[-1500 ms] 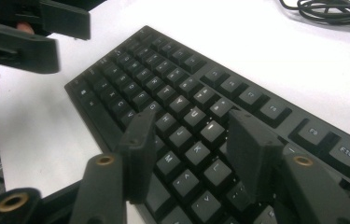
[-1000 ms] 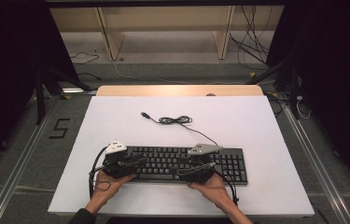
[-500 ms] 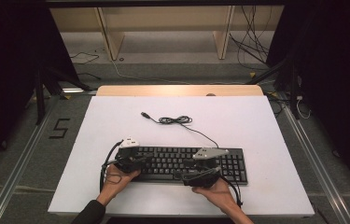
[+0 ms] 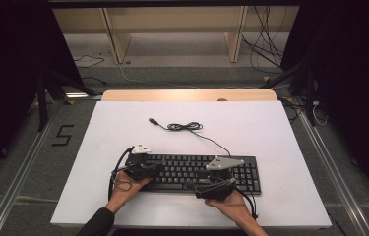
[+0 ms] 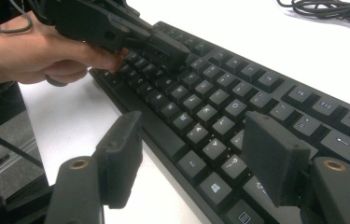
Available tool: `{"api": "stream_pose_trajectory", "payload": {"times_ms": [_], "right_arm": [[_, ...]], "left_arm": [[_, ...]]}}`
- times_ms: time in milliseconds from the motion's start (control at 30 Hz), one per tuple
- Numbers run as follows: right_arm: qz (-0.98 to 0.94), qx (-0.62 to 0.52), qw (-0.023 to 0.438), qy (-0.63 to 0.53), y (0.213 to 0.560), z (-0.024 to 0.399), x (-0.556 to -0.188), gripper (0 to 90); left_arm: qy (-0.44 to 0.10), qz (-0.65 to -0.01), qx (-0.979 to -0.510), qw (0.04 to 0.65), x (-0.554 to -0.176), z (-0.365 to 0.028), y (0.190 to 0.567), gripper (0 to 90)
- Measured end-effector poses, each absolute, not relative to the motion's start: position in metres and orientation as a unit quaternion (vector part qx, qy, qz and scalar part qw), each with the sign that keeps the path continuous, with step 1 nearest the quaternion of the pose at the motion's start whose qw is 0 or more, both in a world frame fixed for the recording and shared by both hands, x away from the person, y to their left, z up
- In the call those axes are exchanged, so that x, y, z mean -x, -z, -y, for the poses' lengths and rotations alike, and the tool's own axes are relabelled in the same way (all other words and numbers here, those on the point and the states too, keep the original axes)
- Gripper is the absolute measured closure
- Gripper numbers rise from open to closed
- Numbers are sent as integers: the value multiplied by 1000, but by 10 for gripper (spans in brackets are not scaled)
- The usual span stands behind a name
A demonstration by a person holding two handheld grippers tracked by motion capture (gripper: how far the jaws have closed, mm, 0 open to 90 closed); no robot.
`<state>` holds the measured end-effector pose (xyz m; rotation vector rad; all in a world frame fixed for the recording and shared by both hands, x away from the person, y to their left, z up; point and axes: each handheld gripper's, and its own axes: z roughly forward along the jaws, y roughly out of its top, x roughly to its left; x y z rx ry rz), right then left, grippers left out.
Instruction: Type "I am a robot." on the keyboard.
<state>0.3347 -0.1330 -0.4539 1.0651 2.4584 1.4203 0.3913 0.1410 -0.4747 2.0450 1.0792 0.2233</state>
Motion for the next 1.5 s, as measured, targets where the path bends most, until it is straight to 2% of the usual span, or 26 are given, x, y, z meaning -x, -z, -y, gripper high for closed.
{"api": "stream_pose_trajectory", "payload": {"times_ms": [700, 900, 1000, 1333, 1500], "right_arm": [[-811, -352, 54, -465, 455, 133, -334, 391], [-809, -353, 55, -466, 455, 133, -334, 387], [-809, -354, 56, -467, 454, 133, -334, 384], [-808, -356, 56, -466, 455, 133, -336, 374], [-808, -357, 56, -466, 455, 133, -337, 373]], "left_arm": [[-93, -424, -811, 392, -390, -138, 476, 888], [-94, -426, -799, 413, -387, -144, 467, 844], [-92, -428, -792, 425, -385, -147, 463, 804], [-77, -420, -784, 451, -377, -156, 454, 552], [-73, -417, -777, 466, -372, -160, 452, 465]]}}
